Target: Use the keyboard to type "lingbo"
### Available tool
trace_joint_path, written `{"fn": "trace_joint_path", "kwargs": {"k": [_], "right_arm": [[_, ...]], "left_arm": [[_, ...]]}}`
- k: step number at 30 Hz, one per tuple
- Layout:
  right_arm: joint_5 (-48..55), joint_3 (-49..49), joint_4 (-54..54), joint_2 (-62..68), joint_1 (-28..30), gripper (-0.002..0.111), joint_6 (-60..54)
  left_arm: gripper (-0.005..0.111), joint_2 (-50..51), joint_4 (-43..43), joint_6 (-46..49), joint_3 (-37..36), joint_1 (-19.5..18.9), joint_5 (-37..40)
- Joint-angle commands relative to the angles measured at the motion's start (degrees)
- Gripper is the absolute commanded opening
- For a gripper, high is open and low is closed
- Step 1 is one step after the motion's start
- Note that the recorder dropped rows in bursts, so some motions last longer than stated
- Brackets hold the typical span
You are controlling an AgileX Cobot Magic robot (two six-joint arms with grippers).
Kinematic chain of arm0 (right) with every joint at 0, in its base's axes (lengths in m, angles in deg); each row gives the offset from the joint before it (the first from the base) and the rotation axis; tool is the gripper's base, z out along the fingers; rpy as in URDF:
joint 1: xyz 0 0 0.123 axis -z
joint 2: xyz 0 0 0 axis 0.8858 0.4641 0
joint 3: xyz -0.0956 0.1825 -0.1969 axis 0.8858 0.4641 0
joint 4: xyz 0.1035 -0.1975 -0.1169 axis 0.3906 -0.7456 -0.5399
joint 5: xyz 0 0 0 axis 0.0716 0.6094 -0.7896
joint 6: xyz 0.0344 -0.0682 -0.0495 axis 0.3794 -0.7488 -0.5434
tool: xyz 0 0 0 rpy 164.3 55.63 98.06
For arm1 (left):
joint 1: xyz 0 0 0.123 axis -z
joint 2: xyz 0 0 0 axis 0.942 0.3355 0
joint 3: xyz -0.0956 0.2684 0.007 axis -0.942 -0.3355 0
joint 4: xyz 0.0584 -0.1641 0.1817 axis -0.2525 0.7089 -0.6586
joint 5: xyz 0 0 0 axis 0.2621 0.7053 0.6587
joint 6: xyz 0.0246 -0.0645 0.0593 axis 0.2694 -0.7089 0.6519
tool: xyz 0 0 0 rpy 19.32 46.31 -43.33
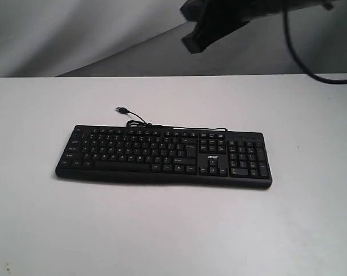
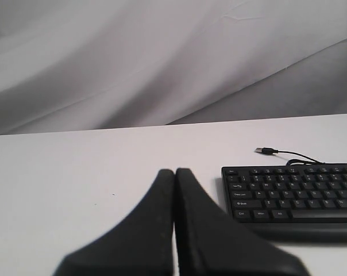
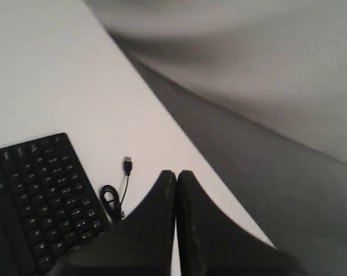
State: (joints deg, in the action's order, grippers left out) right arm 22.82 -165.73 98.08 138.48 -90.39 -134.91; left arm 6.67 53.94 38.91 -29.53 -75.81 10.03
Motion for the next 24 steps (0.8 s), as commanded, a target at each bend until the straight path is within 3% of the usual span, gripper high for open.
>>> {"fn": "trace_joint_path", "kwargs": {"k": [1,11,18,21,24], "right_arm": [[-4.75,8.73,0.18,-10.93,0.06,0.000,0.74],[-2.09,11.12,1.87,-21.79,0.06,0.000,0.74],[-7.61,11.12,3.04,-26.50,-0.09,0.000,1.08],[-12.12,11.12,5.69,-28.67,1.43,0.000,9.29],[-10.76,12.26,5.58,-32.52,6.82,0.000,20.02]], "left_arm": [[0.000,-0.28,-0.01,-0.12,-0.28,0.31,-0.54],[0.000,-0.28,-0.01,-0.12,-0.28,0.31,-0.54],[0.000,-0.28,-0.01,-0.12,-0.28,0.31,-0.54],[0.000,-0.28,-0.01,-0.12,-0.28,0.31,-0.54],[0.000,-0.28,-0.01,-0.12,-0.28,0.31,-0.54]]}}
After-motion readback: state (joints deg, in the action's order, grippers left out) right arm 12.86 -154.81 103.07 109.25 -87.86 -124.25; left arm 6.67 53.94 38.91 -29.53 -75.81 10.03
